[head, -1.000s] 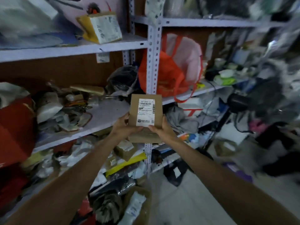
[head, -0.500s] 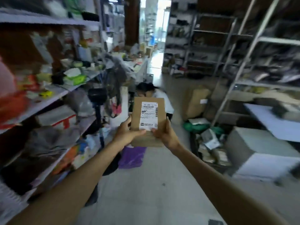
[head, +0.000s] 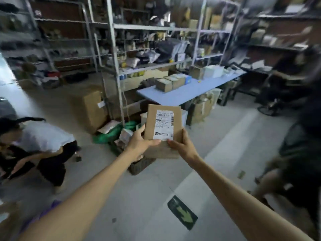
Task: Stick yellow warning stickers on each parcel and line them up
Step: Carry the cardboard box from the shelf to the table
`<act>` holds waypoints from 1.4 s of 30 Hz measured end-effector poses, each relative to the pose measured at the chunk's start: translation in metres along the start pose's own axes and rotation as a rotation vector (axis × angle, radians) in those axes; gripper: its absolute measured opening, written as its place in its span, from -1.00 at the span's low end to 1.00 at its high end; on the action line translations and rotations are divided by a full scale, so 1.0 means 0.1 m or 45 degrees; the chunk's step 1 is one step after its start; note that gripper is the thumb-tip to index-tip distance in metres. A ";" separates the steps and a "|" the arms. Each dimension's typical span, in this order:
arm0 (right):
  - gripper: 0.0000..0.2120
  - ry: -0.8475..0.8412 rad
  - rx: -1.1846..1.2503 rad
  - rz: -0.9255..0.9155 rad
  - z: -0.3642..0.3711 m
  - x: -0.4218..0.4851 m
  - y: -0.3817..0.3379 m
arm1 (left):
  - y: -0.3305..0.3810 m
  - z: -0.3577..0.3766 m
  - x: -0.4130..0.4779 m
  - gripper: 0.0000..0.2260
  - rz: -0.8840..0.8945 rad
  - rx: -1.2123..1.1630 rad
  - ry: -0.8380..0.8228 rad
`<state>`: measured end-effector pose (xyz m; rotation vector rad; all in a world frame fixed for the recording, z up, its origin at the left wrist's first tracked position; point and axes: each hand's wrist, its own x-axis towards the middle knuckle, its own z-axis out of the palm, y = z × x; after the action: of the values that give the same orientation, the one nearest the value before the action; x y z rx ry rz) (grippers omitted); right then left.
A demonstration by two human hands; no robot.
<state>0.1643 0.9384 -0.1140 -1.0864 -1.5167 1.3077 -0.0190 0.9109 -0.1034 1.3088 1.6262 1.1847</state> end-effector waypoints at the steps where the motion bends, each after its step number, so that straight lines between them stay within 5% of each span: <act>1: -0.50 0.081 -0.009 0.009 -0.09 -0.01 0.02 | 0.03 0.10 0.09 -0.17 0.034 0.011 -0.074; 6: -0.54 0.392 -0.039 0.114 -0.48 -0.17 0.11 | 0.22 0.57 0.34 -0.36 0.163 0.038 -0.377; 13: -0.44 0.688 -0.092 0.153 -1.19 -0.21 0.10 | 0.52 1.46 0.76 -0.32 0.262 0.071 -0.661; 16: -0.54 0.779 -0.069 0.164 -1.60 -0.13 0.18 | 0.61 1.94 0.98 -0.28 0.265 0.068 -0.756; 23: -0.42 0.805 -0.201 0.241 -2.74 0.44 0.39 | 0.83 3.00 1.66 -0.19 0.196 -0.014 -0.818; 28: -0.39 0.830 -0.227 0.284 -3.42 0.81 0.42 | 1.06 3.69 2.13 0.11 0.180 -0.015 -0.886; 32: -0.36 0.858 -0.268 0.278 -3.87 1.18 0.48 | 1.21 4.15 2.52 -0.15 0.159 -0.027 -0.889; 42: -0.35 0.884 -0.293 0.335 -4.90 2.56 0.73 | 1.38 5.15 4.05 -0.20 0.158 -0.091 -0.927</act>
<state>0.5690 1.3218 -0.1209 -1.7150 -1.0288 0.7862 0.4111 1.4234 -0.1298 1.5677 0.9763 0.6908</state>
